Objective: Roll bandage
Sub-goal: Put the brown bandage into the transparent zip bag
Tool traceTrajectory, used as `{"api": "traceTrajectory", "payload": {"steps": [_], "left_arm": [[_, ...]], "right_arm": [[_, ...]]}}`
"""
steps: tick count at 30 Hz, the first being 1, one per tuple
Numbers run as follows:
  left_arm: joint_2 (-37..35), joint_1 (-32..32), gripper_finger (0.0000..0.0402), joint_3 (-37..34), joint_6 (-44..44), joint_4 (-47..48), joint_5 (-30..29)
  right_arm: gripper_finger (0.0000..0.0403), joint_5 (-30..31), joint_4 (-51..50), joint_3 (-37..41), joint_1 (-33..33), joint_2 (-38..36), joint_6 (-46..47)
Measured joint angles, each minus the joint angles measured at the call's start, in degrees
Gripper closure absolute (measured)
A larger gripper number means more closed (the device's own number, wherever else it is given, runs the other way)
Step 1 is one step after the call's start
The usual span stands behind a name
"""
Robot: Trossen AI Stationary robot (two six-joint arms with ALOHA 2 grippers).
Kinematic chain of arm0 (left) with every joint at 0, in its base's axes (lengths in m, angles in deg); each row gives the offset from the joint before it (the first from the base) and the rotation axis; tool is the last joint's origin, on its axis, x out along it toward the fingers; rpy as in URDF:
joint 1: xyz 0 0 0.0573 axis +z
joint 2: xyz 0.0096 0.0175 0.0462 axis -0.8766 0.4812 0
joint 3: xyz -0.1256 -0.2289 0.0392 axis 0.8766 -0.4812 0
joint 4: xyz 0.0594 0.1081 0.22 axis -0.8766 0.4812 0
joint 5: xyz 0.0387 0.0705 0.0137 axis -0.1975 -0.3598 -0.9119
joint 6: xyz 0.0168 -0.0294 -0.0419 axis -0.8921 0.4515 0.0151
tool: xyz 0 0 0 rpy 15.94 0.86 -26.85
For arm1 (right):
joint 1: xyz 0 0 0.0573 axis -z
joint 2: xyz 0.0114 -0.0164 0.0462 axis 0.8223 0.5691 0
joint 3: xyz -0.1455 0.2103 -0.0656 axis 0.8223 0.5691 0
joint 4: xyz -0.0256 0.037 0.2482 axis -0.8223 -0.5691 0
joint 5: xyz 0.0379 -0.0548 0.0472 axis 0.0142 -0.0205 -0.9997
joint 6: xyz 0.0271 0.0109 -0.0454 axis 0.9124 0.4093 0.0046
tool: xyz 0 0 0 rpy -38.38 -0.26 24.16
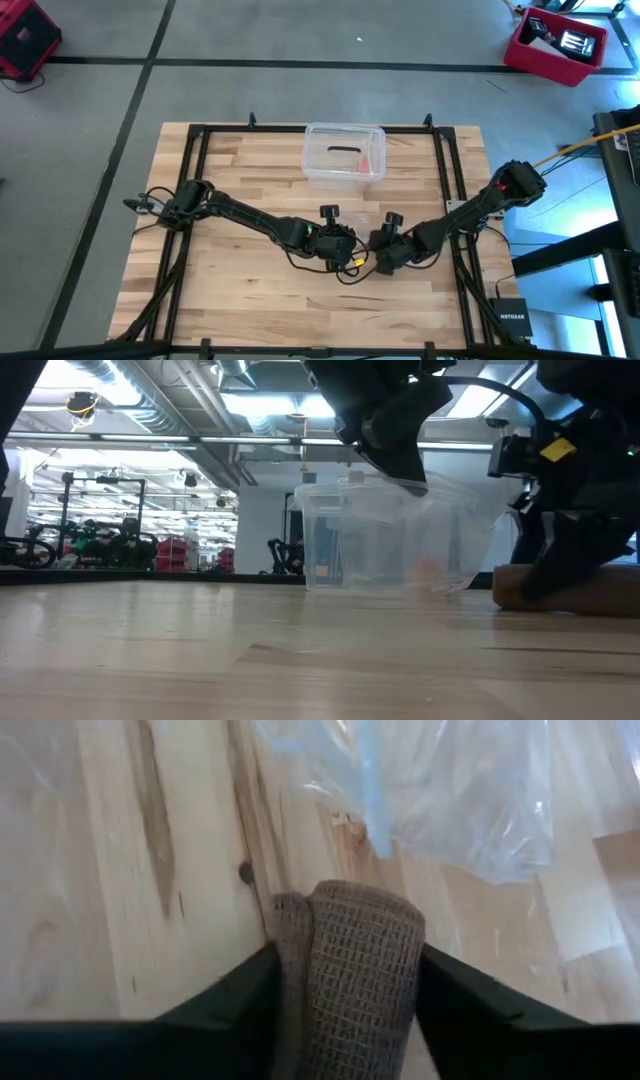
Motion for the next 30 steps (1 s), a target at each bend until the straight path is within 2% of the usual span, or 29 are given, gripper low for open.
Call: {"api": "traceTrajectory", "payload": {"steps": [5,7,12,17,20,24,30], "left_arm": [[0.0,-0.1,0.0399,0.0,0.0,-0.1,0.0],[0.0,-0.2,0.0399,0.2,-0.1,0.2,0.0],[0.0,-0.9,0.0399,2.3,-1.3,1.6,0.0],[0.0,-1.0,0.0399,5.7,-1.5,4.4,0.1],[0.0,-1.1,0.0399,8.4,-1.7,5.8,0.1],[0.0,-1.2,0.0399,12.0,-3.1,5.6,0.2],[0.0,-0.6,0.0399,16.1,-3.2,5.0,1.6]], "right_arm": [[0.0318,0.0,-1.3,0.1,-2.6,-2.1,-0.9],[0.0345,-0.1,-3.3,0.1,-4.4,-4.3,-1.0],[0.0345,1.7,-5.8,-1.2,-9.8,-15.0,-1.1],[0.0345,11.4,-4.0,-3.5,-15.2,-26.7,-6.3],[0.0345,17.4,3.6,-3.9,-17.5,-31.3,-14.1],[0.0345,22.2,17.3,-3.6,-17.9,-32.2,-29.6],[0.0345,24.1,35.8,-3.4,-15.8,-26.9,-52.8]]}}
